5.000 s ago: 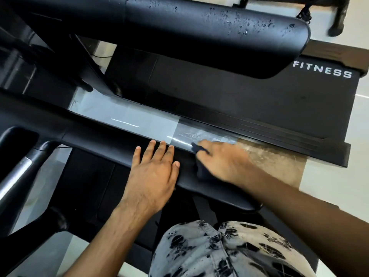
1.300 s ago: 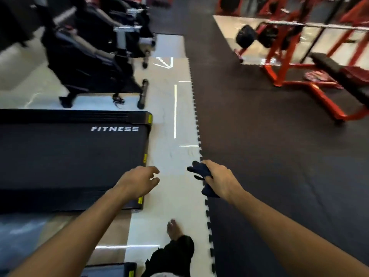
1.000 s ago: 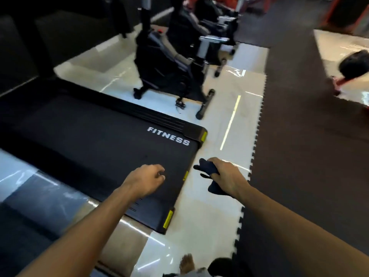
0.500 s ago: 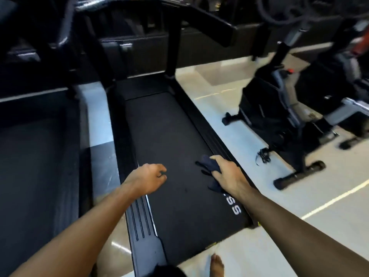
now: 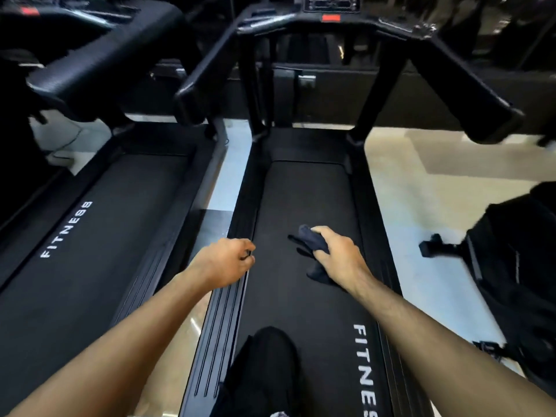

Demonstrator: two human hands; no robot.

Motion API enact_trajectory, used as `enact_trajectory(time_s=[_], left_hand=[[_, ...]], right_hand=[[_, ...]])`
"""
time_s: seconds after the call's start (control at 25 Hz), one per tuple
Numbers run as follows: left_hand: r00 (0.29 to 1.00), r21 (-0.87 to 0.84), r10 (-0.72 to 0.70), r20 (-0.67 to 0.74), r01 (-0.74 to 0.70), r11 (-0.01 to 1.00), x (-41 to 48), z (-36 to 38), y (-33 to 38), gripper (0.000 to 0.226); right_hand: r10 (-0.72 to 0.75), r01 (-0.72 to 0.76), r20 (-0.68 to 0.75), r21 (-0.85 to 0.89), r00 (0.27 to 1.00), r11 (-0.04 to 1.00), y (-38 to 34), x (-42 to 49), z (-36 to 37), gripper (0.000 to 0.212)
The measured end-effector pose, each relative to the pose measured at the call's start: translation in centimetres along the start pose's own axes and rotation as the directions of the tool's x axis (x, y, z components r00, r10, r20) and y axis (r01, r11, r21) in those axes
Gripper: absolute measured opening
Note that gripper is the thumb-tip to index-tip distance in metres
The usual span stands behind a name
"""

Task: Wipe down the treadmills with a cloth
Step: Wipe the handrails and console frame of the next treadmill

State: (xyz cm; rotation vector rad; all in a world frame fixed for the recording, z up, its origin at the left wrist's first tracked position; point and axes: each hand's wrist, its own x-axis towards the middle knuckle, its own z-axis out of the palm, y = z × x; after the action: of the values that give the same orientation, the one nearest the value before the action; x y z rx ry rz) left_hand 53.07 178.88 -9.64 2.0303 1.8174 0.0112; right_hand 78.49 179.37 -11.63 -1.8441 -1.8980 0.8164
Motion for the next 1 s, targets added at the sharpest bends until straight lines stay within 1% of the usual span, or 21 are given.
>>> enact_trajectory(time_s=[0.08,0.12,0.2,0.32,0.44,0.56,0.64,0.68,0.76,0.84,0.88,0.92,0.96,1.0], left_hand=[[1.000,-0.014,-0.031,0.002,0.031,0.999,3.0,-2.4,0.4,0.038],[0.998,-0.024,-0.050,0.025,0.051,0.998,4.5,-4.4,0.6,0.038],[0.996,-0.055,-0.087,0.017,0.088,0.995,7.1,-9.4,0.7,0.037],[0.987,-0.109,-0.154,-0.034,0.150,0.983,8.8,-16.9,0.5,0.039],[0.972,-0.134,-0.229,-0.056,0.220,0.966,8.5,-22.0,0.3,0.038],[0.936,-0.200,-0.326,-0.133,0.297,0.934,9.8,-25.6,-0.5,0.037],[0.898,-0.246,-0.407,-0.165,0.362,0.899,11.7,-26.9,-1.5,0.036],[0.877,-0.258,-0.447,-0.175,0.397,0.881,12.8,-27.3,-2.0,0.035],[0.833,-0.275,-0.516,-0.200,0.458,0.845,14.9,-28.1,-3.1,0.033],[0.760,-0.325,-0.602,-0.245,0.521,0.789,17.5,-29.0,-4.0,0.032],[0.723,-0.352,-0.640,-0.260,0.546,0.760,18.8,-29.5,-4.2,0.031],[0.692,-0.374,-0.673,-0.262,0.570,0.732,19.9,-30.0,-3.9,0.031],[0.660,-0.397,-0.704,-0.263,0.591,0.702,20.8,-30.2,-3.5,0.031],[0.627,-0.424,-0.733,-0.264,0.607,0.673,21.7,-30.3,-3.0,0.031]], right_hand=[[-0.031,0.032,0.043,-0.012,0.999,0.999,-1.6,4.0,-1.4,0.050],[-0.026,0.028,0.089,-0.026,0.996,0.999,-2.9,5.8,-2.6,0.051],[-0.036,0.045,0.158,-0.054,0.987,0.997,-6.4,9.4,-5.6,0.052],[-0.102,0.118,0.192,-0.073,0.976,0.990,-12.5,13.8,-10.9,0.053],[-0.181,0.195,0.214,-0.047,0.960,0.980,-17.9,16.9,-14.8,0.050],[-0.234,0.235,0.206,0.022,0.950,0.972,-21.8,21.2,-16.0,0.043],[-0.261,0.253,0.238,0.063,0.936,0.965,-23.7,24.6,-15.5,0.039],[-0.297,0.288,0.262,0.074,0.918,0.955,-24.4,26.3,-15.1,0.040],[-0.396,0.390,0.287,0.079,0.873,0.917,-26.0,29.6,-14.8,0.045],[-0.511,0.515,0.293,0.068,0.808,0.855,-28.2,33.9,-15.2,0.052],[-0.575,0.589,0.289,0.047,0.765,0.807,-29.4,36.3,-15.5,0.054],[-0.647,0.669,0.291,0.027,0.705,0.742,-30.7,38.5,-15.9,0.056],[-0.730,0.762,0.294,0.006,0.617,0.647,-31.9,40.6,-16.0,0.055],[-0.807,0.855,0.311,-0.037,0.502,0.518,-33.0,42.5,-15.7,0.051]])
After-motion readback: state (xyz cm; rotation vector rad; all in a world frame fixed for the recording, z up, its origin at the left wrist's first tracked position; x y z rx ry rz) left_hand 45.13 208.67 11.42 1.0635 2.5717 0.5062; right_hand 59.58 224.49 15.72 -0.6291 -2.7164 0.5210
